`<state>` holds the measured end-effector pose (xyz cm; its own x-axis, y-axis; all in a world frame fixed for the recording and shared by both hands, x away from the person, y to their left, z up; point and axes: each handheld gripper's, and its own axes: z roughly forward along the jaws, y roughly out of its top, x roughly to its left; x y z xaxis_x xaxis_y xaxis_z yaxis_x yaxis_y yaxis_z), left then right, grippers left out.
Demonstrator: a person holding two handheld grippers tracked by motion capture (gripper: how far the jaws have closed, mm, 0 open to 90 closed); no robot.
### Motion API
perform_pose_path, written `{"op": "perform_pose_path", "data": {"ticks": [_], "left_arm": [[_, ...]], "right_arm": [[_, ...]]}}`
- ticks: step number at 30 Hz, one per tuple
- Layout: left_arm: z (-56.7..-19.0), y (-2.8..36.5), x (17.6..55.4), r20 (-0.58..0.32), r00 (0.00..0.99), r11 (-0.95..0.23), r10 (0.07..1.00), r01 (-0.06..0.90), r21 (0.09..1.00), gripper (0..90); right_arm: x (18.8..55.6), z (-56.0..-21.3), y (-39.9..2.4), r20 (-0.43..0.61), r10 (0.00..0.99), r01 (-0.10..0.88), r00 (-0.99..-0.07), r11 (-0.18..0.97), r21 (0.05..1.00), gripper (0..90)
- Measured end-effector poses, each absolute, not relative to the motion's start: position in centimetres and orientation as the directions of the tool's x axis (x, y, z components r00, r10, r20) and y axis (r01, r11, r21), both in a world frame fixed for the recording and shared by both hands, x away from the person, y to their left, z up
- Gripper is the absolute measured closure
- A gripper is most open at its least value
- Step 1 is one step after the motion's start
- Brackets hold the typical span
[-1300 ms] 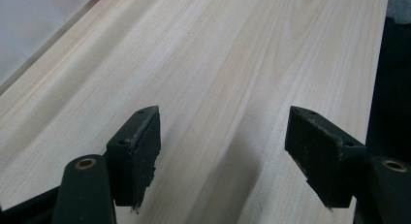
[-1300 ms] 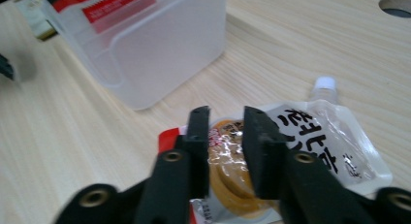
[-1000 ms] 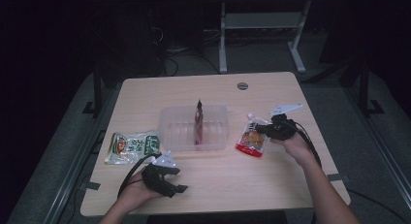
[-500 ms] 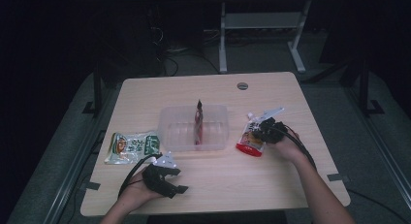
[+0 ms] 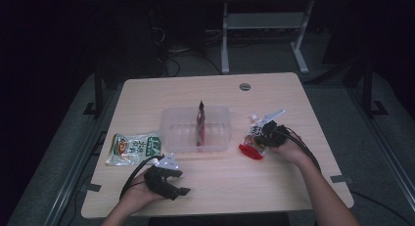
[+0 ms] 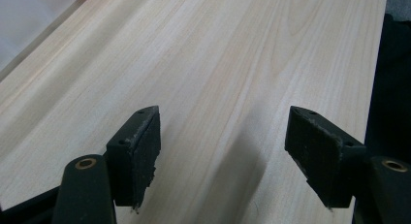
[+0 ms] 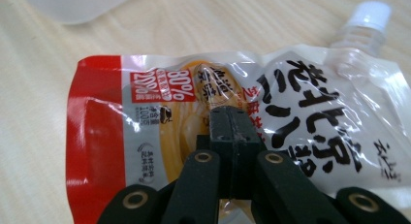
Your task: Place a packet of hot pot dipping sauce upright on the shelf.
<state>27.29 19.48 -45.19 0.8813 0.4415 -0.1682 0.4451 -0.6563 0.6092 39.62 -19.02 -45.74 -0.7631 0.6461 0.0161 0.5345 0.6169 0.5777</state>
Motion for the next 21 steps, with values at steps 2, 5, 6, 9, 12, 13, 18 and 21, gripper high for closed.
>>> {"op": "perform_pose_path", "data": {"ticks": [2, 5, 6, 9, 12, 13, 18, 21], "left_arm": [[-45.2, 19.5, 27.3, -0.166, 0.884, -0.663, 0.436, 0.44, 0.606, 28.5], [-45.2, 19.5, 27.3, -0.171, 0.881, -0.655, 0.441, 0.447, 0.609, 28.5], [-45.2, 19.5, 27.3, -0.171, 0.881, -0.655, 0.441, 0.446, 0.61, 28.5], [-45.2, 19.5, 27.3, -0.172, 0.881, -0.656, 0.44, 0.446, 0.609, 28.5], [-45.2, 19.5, 27.3, -0.173, 0.881, -0.654, 0.441, 0.447, 0.61, 28.5], [-45.2, 19.5, 27.3, -0.173, 0.881, -0.654, 0.441, 0.447, 0.61, 28.5], [-45.2, 19.5, 27.3, -0.173, 0.881, -0.654, 0.441, 0.447, 0.611, 28.5], [-45.2, 19.5, 27.3, -0.173, 0.881, -0.653, 0.441, 0.447, 0.611, 28.5]], "right_arm": [[39.3, -45.7, -18.8, 0.021, 0.634, 0.529, -0.773, 0.628, 0.571, 89.9], [38.9, -45.5, -18.5, 0.018, 0.614, 0.517, -0.789, 0.648, 0.559, 89.9], [38.7, -45.5, -18.4, 0.023, 0.608, 0.516, -0.793, 0.652, 0.555, 89.9], [38.4, -45.5, -18.3, 0.031, 0.591, 0.507, -0.806, 0.663, 0.55, 89.9], [38.0, -45.4, -18.0, 0.034, 0.575, 0.498, -0.817, 0.675, 0.544, 89.9], [37.9, -45.4, -18.0, 0.038, 0.571, 0.497, -0.82, 0.677, 0.543, 89.9], [37.1, -45.4, -17.4, 0.043, 0.523, 0.461, -0.851, 0.706, 0.538, 89.9], [36.7, -45.4, -16.9, 0.049, 0.485, 0.433, -0.873, 0.725, 0.535, 89.9]]}}
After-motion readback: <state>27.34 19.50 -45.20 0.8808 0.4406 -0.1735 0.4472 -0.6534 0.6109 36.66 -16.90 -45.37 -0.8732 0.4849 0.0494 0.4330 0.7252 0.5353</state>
